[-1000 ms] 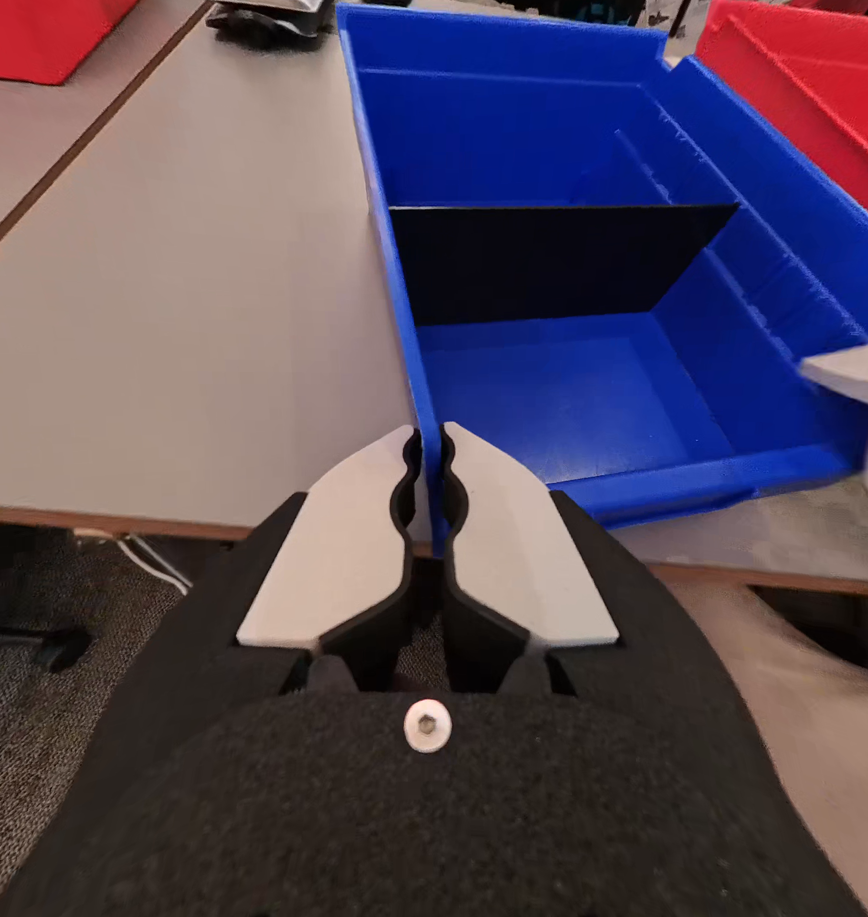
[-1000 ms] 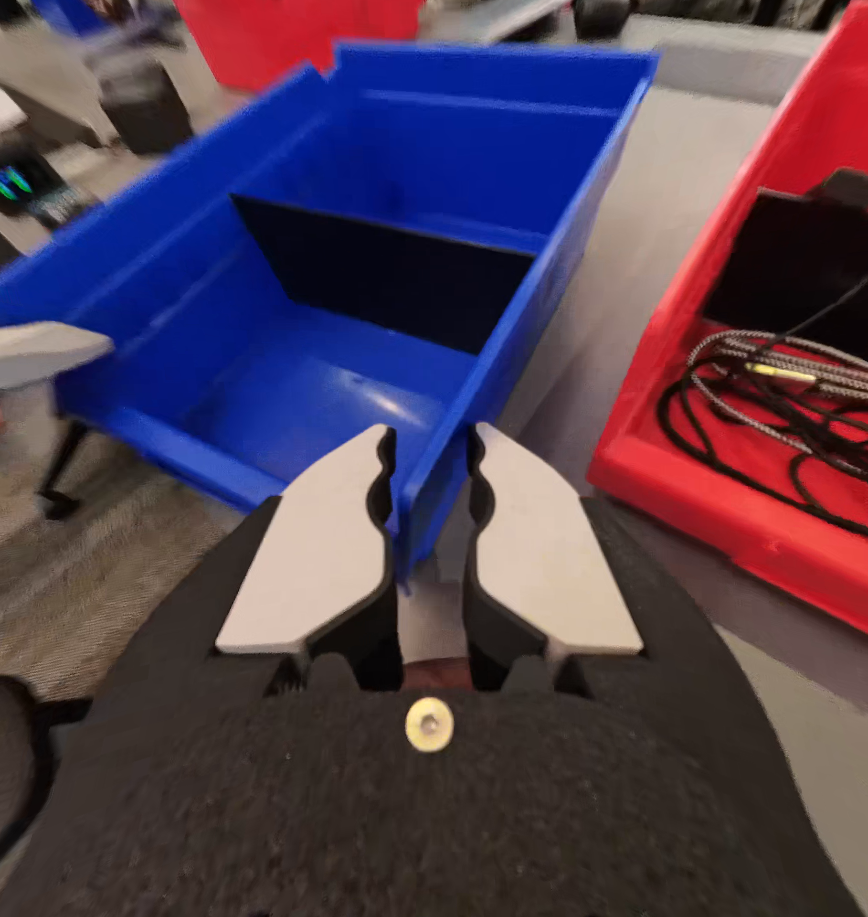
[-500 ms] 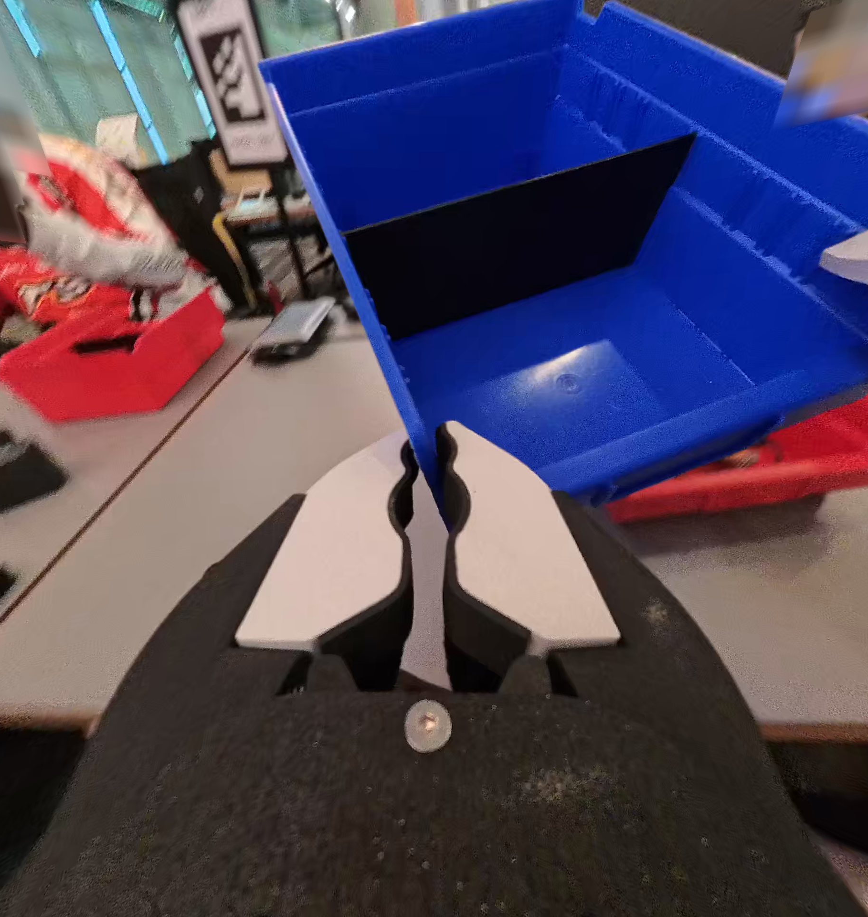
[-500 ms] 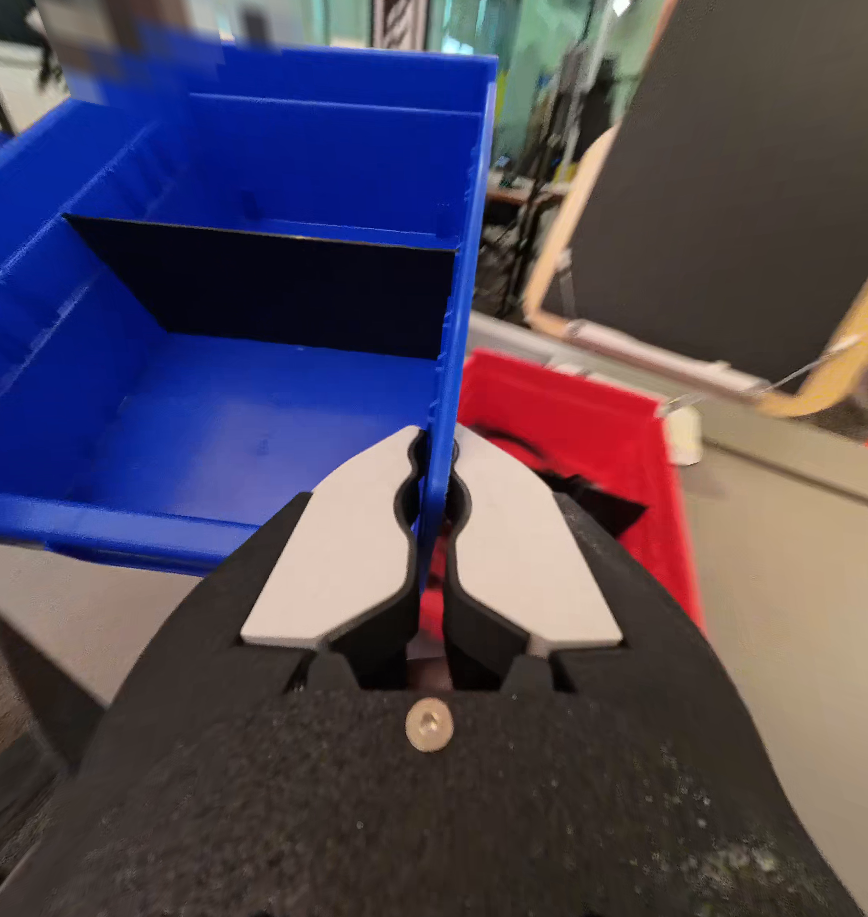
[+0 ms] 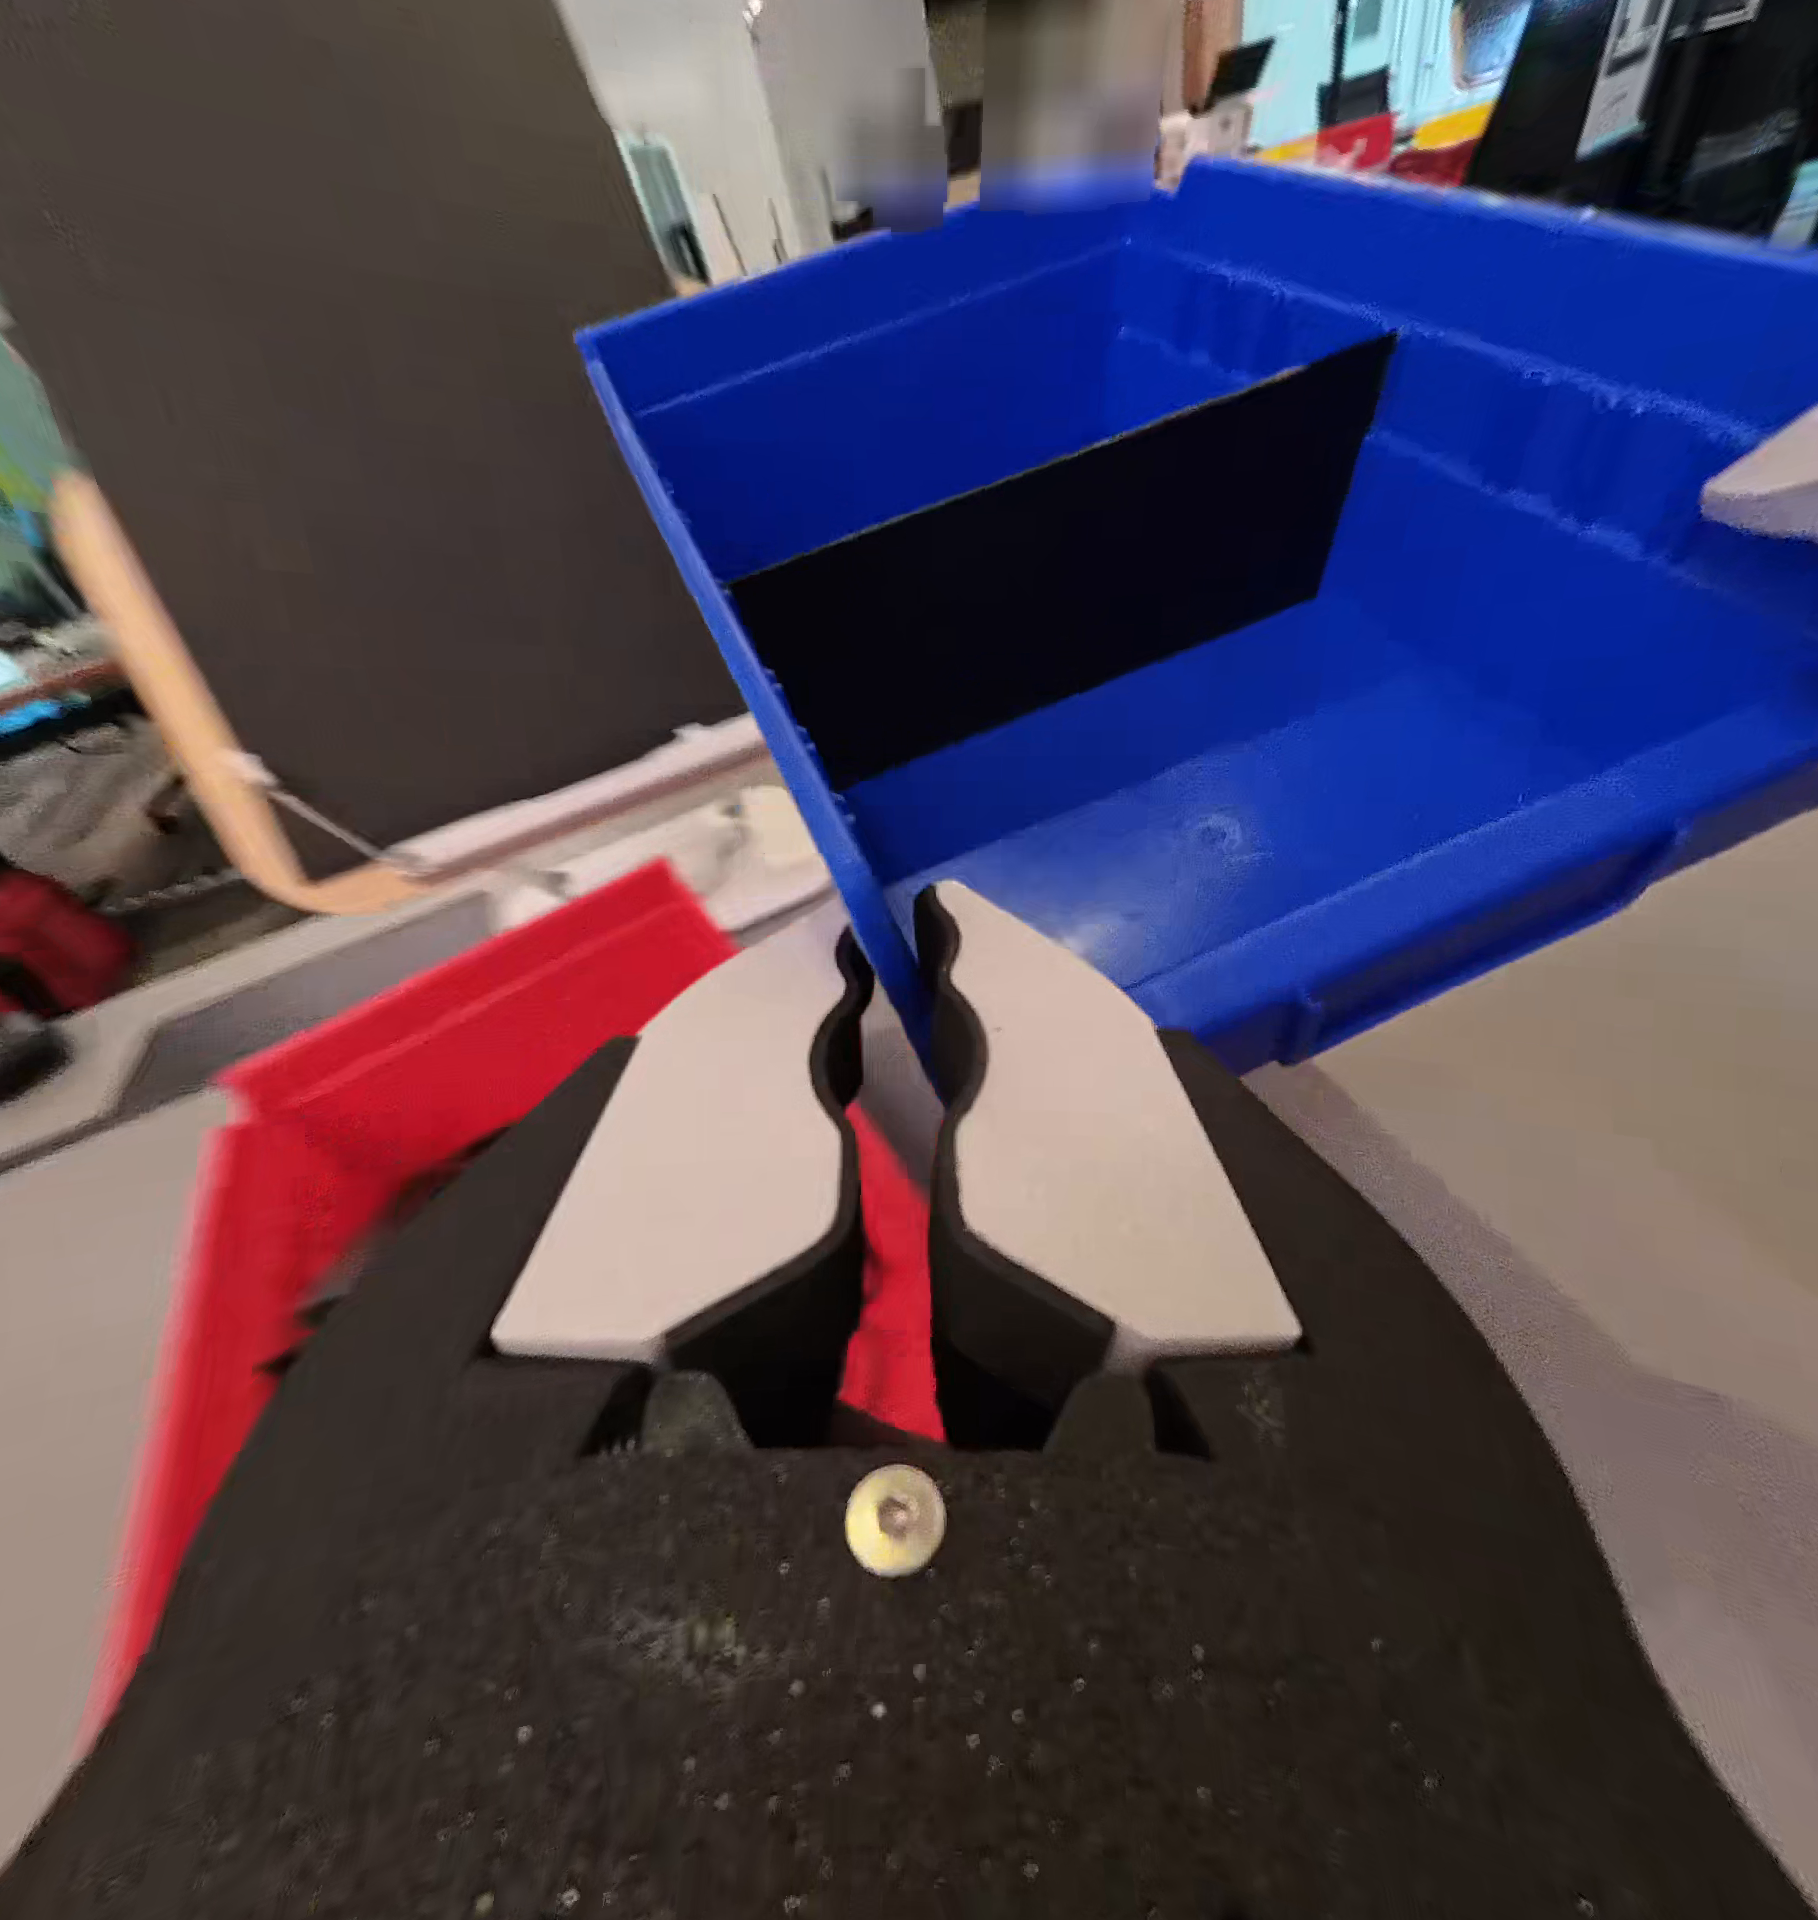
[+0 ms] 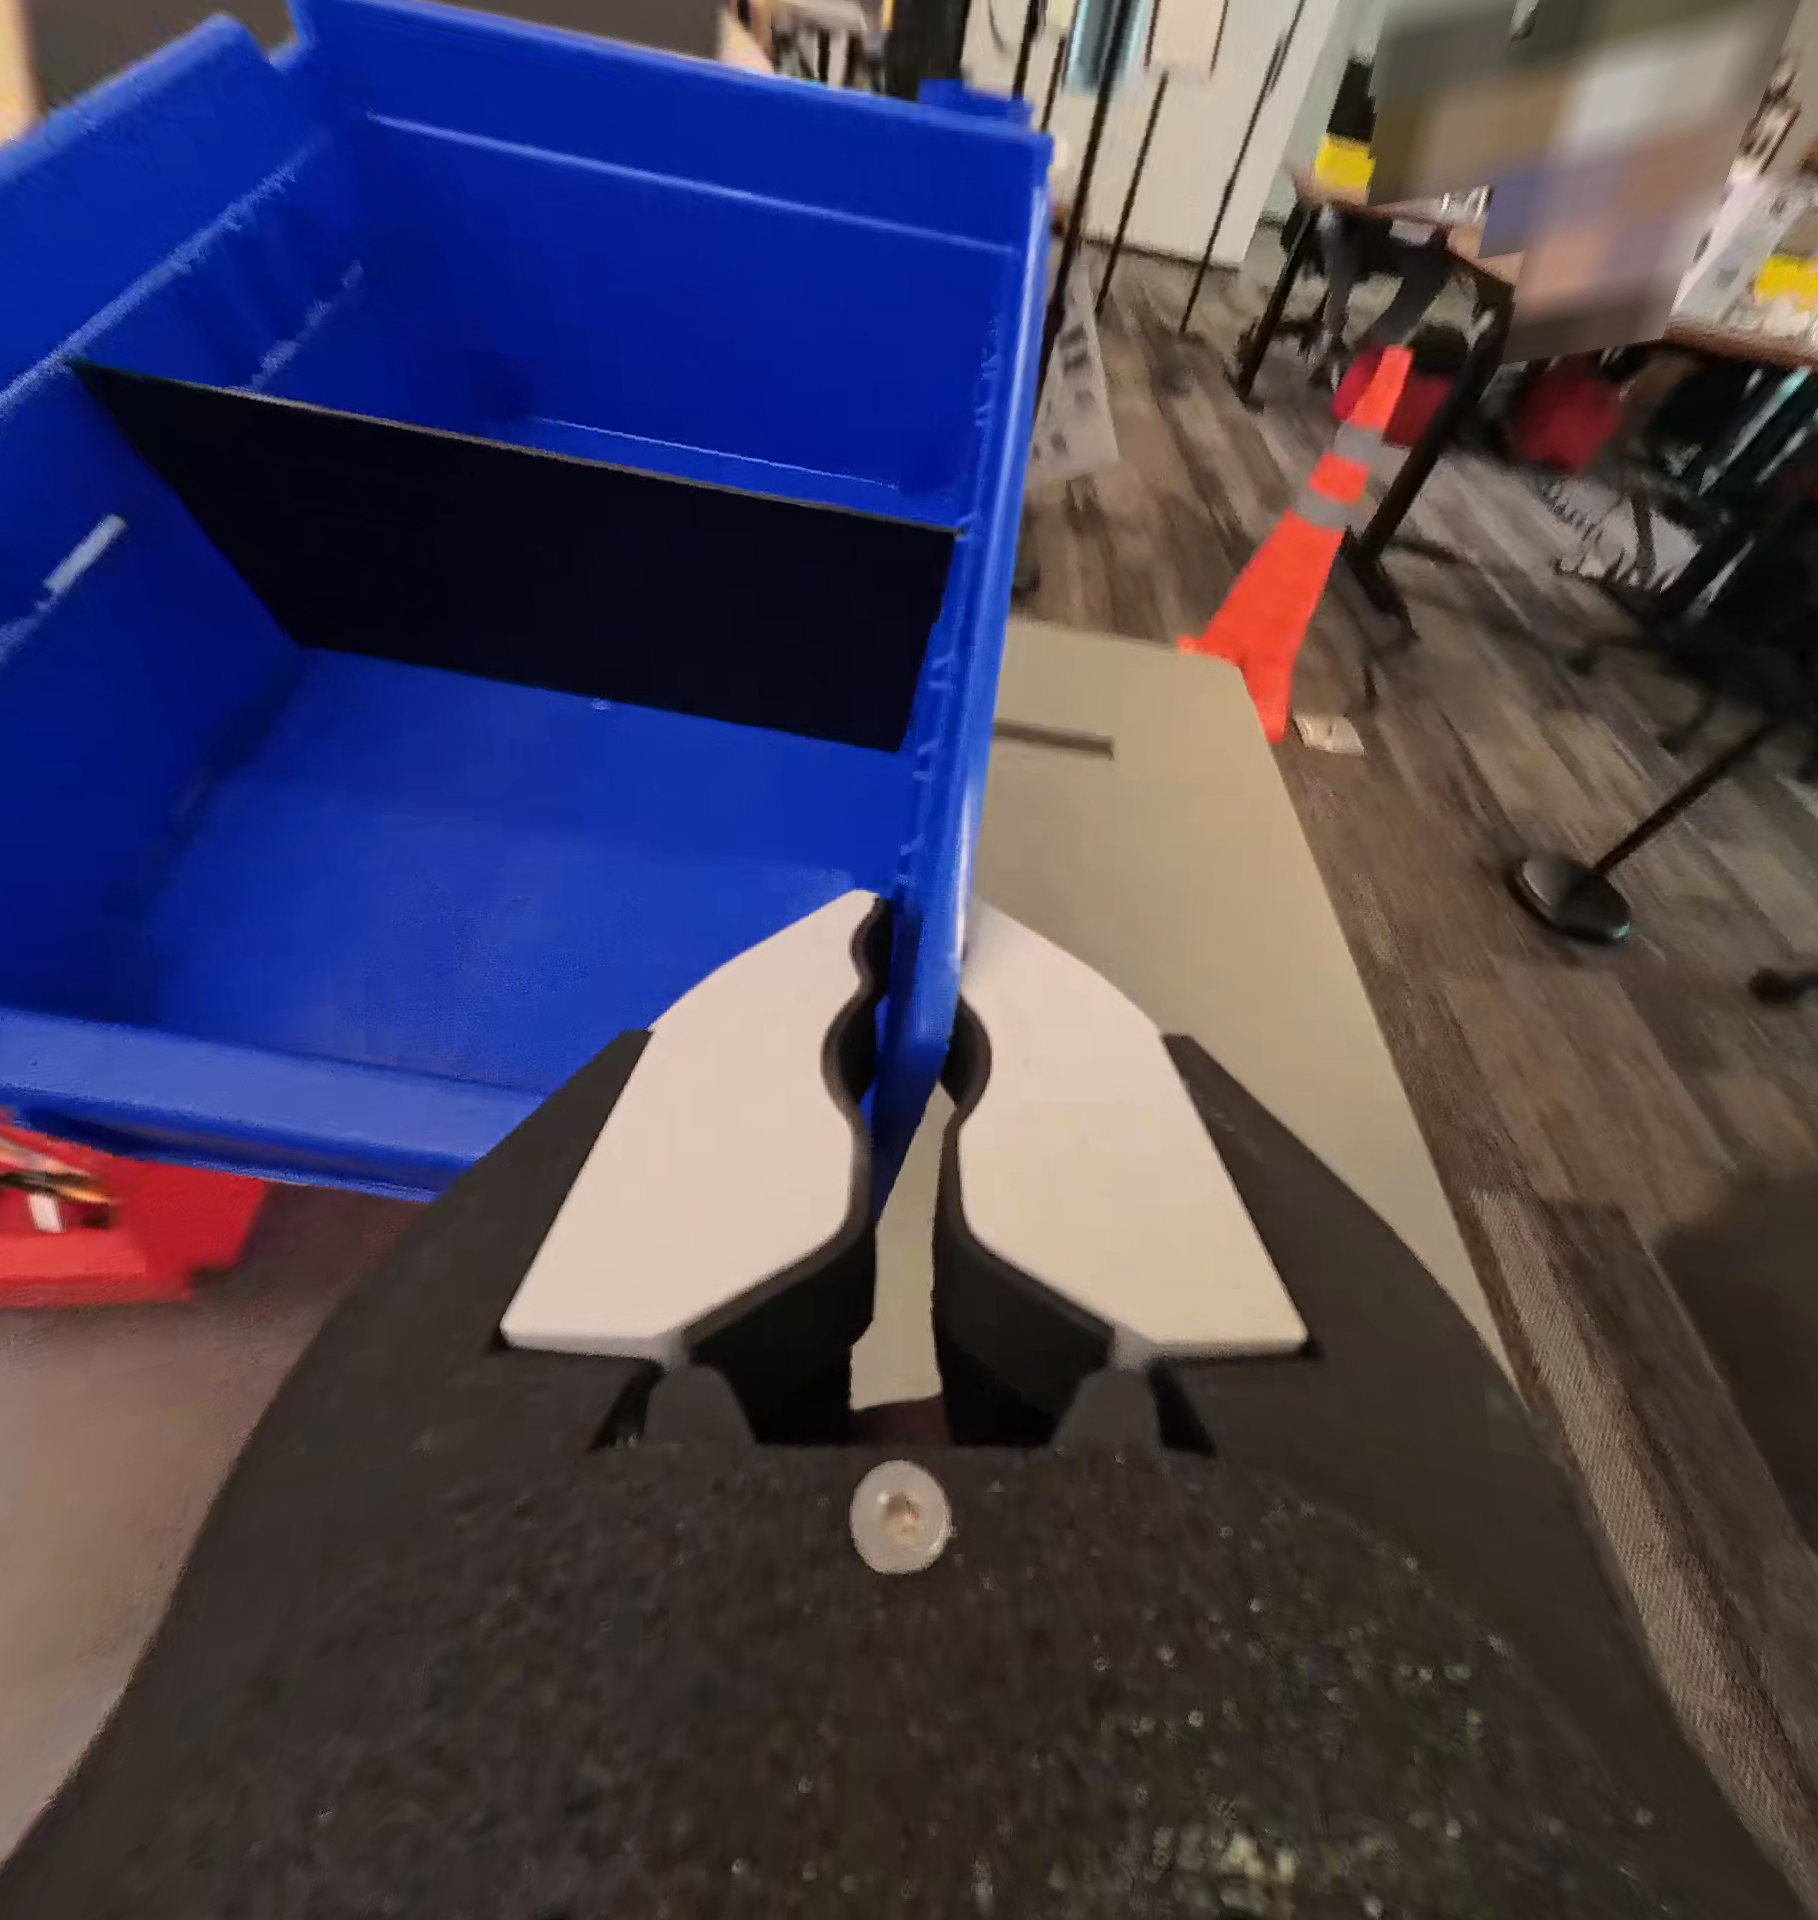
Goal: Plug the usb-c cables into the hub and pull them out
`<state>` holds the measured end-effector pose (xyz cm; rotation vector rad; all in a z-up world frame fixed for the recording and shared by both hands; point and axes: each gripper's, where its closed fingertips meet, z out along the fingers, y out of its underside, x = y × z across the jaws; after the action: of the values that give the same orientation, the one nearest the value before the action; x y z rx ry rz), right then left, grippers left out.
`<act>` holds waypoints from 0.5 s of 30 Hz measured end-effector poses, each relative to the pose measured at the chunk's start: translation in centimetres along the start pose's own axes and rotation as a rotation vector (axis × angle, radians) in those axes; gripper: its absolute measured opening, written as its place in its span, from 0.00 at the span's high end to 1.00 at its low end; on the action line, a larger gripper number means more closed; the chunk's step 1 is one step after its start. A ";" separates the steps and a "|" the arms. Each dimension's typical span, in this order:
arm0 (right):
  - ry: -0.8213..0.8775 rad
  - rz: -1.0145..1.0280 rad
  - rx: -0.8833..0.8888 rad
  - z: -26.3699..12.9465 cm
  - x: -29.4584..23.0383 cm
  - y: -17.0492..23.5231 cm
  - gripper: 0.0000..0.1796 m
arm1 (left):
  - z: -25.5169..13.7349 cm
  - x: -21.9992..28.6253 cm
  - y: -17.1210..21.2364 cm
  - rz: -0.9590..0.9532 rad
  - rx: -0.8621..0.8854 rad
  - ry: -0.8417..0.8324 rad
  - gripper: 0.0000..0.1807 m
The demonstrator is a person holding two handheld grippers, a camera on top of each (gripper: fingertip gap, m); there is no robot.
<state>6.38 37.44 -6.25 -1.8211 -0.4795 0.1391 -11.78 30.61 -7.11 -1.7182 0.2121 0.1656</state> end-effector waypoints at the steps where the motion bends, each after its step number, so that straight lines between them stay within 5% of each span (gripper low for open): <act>1: 0.005 0.025 -0.025 0.7 1.9 1.8 0.98 | 1.4 2.2 0.7 -0.013 -0.023 0.019 0.96; 7: 0.029 0.131 -0.173 3.5 9.3 10.9 0.98 | 6.6 12.0 6.7 -0.007 -0.158 0.108 0.96; 15: -0.009 0.156 -0.203 5.1 11.5 15.7 0.98 | 7.3 16.3 10.2 -0.005 -0.221 0.163 0.94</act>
<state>19.08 42.91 -20.87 -2.0578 -0.3682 0.2118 1.70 35.50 -21.80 -1.9540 0.3190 0.0459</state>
